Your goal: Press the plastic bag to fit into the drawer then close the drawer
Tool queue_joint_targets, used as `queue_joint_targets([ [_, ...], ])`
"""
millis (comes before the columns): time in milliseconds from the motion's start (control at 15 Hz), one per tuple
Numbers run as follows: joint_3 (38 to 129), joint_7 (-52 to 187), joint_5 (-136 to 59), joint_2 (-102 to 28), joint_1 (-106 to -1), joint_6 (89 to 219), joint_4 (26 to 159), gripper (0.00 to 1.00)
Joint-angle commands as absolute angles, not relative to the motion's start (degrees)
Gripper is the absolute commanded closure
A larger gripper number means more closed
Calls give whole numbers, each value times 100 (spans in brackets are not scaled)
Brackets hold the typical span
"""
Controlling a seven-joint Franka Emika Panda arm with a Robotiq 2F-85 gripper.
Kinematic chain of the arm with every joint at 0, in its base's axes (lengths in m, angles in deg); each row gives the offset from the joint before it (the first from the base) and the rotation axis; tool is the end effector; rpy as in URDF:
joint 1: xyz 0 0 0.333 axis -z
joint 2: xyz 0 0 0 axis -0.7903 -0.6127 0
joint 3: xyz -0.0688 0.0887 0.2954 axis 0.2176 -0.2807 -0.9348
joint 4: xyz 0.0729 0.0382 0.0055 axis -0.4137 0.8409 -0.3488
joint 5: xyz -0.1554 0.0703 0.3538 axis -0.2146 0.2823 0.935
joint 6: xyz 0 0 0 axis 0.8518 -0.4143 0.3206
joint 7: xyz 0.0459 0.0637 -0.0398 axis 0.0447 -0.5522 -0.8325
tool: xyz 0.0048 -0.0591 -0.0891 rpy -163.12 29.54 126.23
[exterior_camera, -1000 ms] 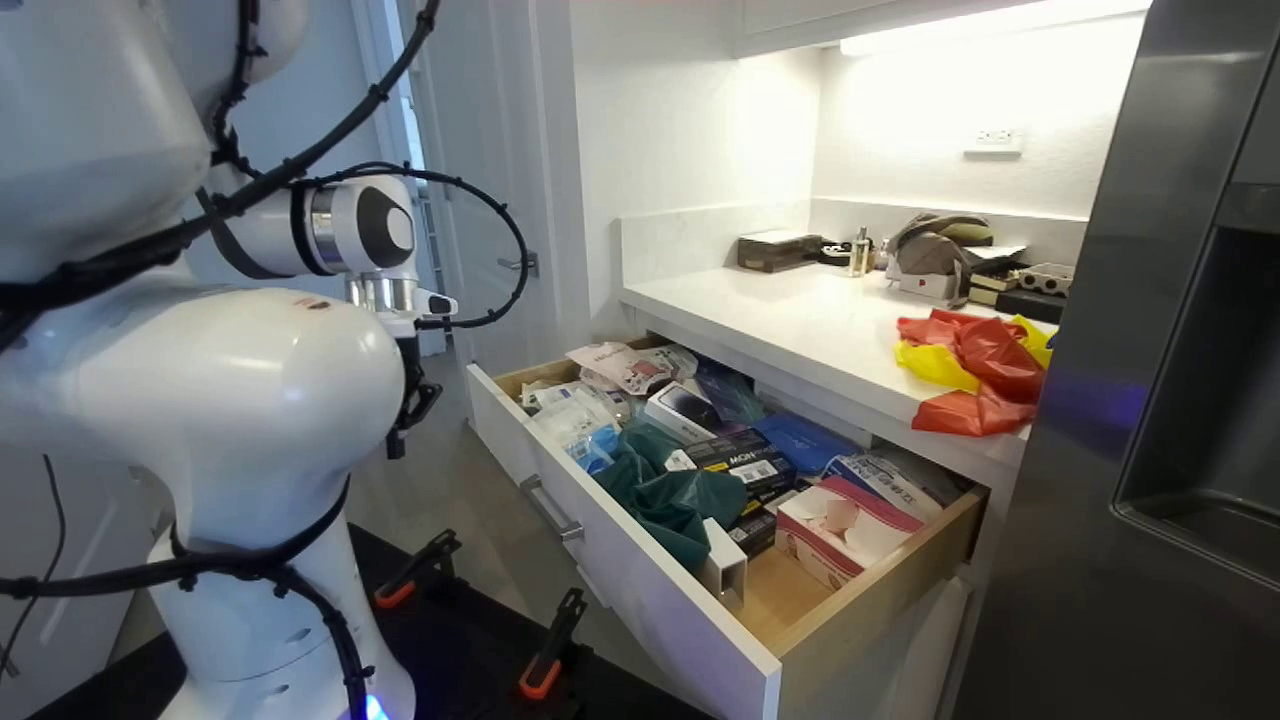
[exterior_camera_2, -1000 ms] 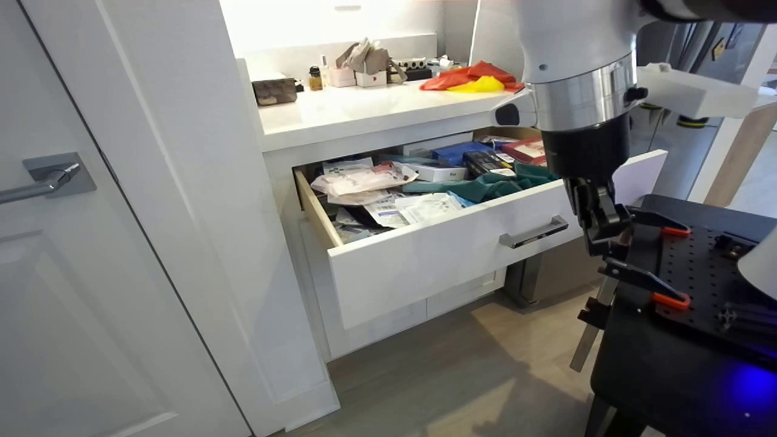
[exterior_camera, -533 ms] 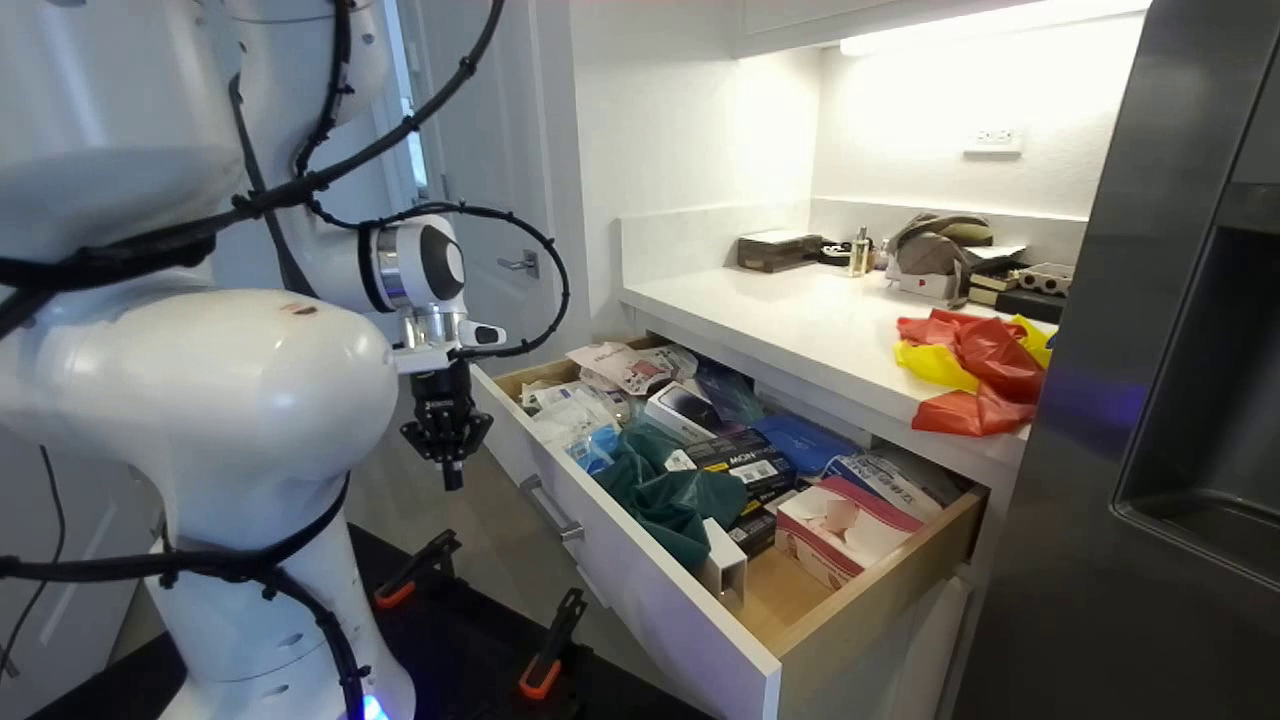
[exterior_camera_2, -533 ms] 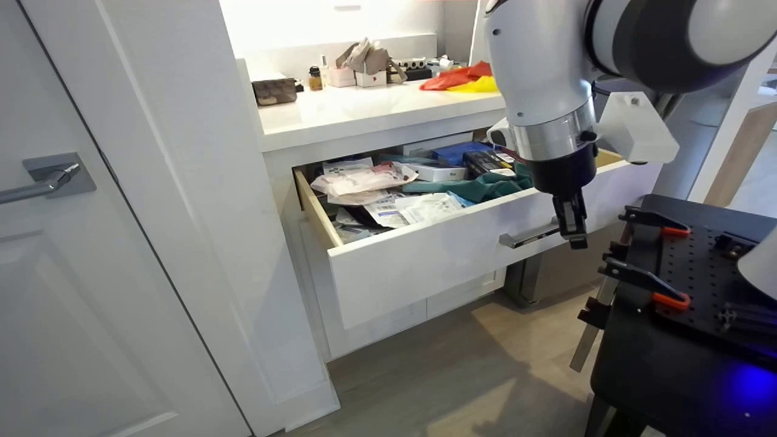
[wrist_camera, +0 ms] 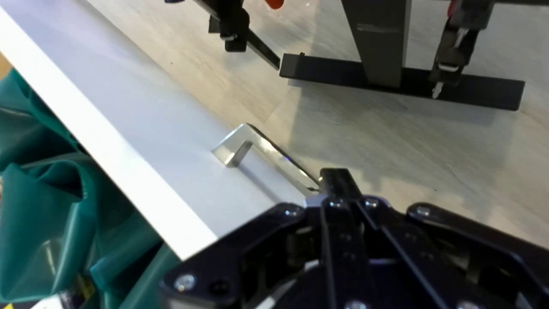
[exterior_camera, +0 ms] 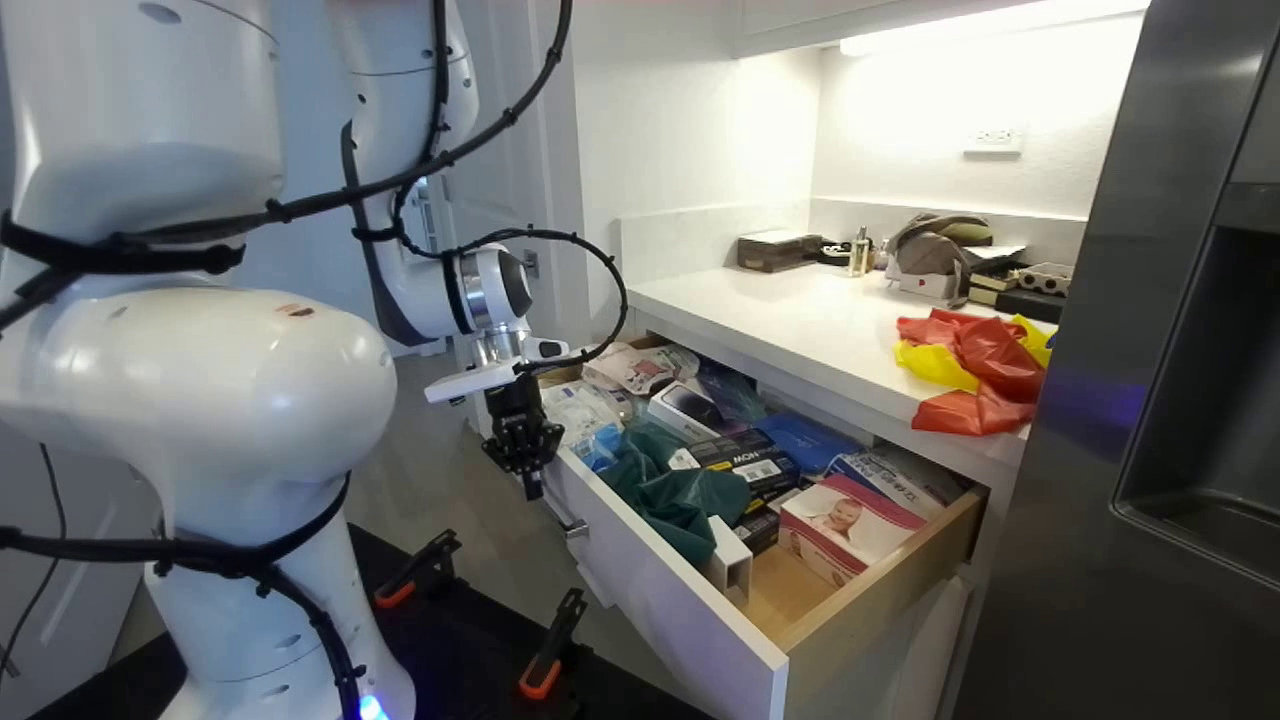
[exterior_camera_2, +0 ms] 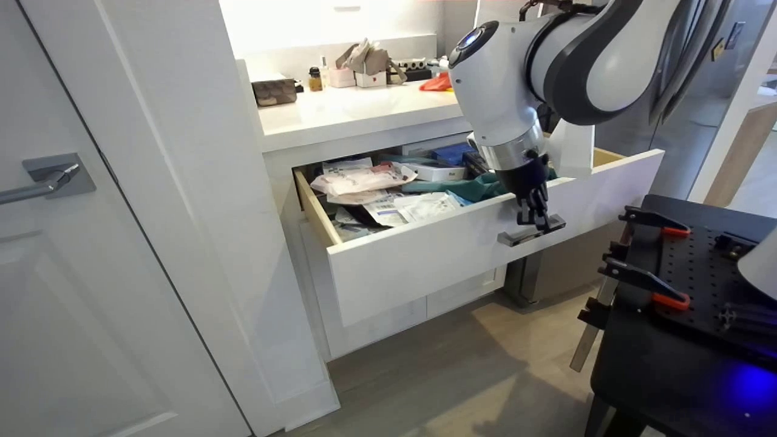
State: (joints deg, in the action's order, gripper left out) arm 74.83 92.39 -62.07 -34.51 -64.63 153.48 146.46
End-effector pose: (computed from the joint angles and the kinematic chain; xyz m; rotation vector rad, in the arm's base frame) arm 0.3797 0.1096 0.1524 2.7107 0.2328 -0.4354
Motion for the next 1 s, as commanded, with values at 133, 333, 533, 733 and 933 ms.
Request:
queue_joint_targets([
  [133, 7931, 9487, -6794, -4179, -6582, 15177, 13735, 100],
  [333, 8122, 9493, -6975, -4360, -6600, 15168, 13472, 100],
  [533, 8277, 9547, -7209, -4405, -6620, 15075, 13308, 100],
  [733, 8417, 9642, -7472, -4343, -6604, 15001, 13258, 100],
  [933, 8511, 9876, -7821, -4263, -6560, 14887, 13232, 100],
])
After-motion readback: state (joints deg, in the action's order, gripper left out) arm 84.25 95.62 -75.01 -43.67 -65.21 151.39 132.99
